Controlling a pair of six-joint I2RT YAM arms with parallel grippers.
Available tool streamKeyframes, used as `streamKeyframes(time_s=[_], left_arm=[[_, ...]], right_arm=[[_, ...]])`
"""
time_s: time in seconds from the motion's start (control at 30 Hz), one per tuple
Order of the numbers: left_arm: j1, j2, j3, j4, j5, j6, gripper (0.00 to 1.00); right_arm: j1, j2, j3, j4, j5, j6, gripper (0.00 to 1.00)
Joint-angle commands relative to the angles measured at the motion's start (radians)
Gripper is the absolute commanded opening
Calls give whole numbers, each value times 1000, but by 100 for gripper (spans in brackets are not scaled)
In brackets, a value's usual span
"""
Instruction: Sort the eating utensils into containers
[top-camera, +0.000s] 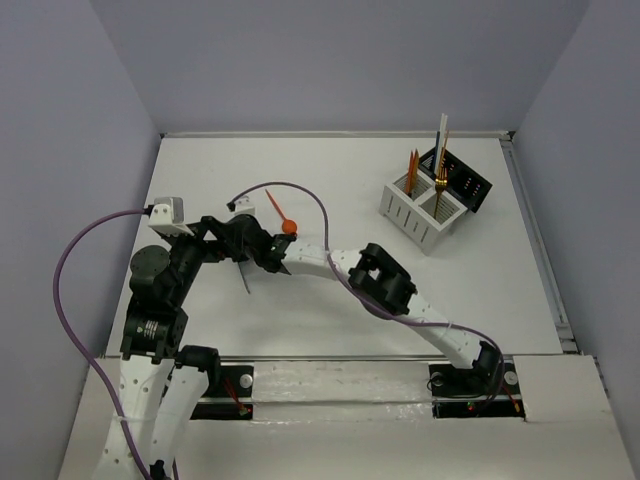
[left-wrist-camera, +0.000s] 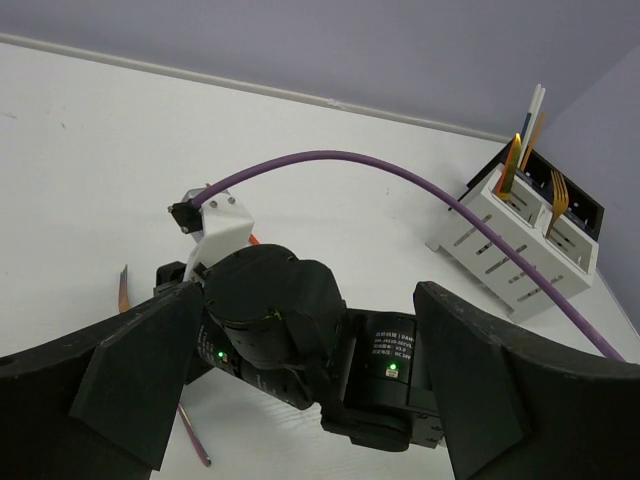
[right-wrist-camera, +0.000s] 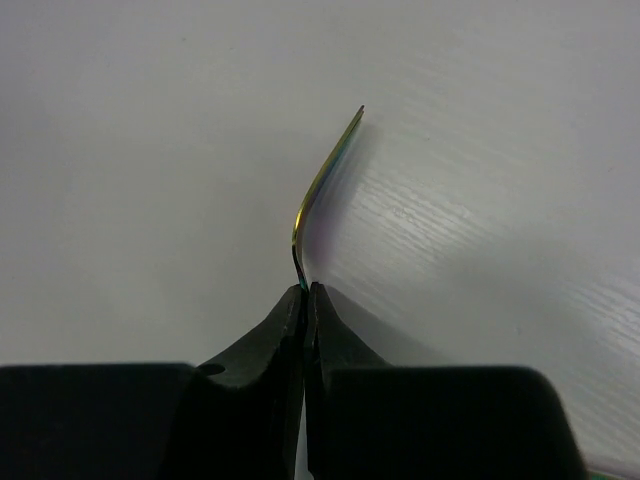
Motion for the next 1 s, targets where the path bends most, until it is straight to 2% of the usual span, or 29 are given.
streamKeyframes(time_s=[0.0,0.13,0.3,0.4,0.53,0.57,0.67,0.77,0.83,0.97], left_arm=[[-4,-16,44,32,-7,3,99],[-4,-18,44,32,-8,5,99],[-4,-18,45,30,-16,7,99],[-4,-19,45,30,-16,7,99],[-4,-18,44,32,-11,7,99],[-4,-18,42,35,-2,7,99],[-4,-22,38,36,10,8,99],[-13,-24,38,36,18,10,99],[-13,-21,36,39,23,10,99],[-22,-19,35,42,38,8,99]], right_arm=[[19,-91,-82,105,-115,12,7],[19,-186,-140,184,-124,-19,7],[-1,-384,-333,353,-143,-27,7],[-20,-530,-541,509,-127,-19,7],[-58,-718,-709,573,-49,-51,7],[-87,-759,-808,593,0,-75,7],[-164,-943,-960,608,55,-114,7],[-311,-1136,-1164,588,72,-138,7],[-424,-1262,-1223,582,97,-189,7],[-579,-1382,-1312,608,253,-311,7]])
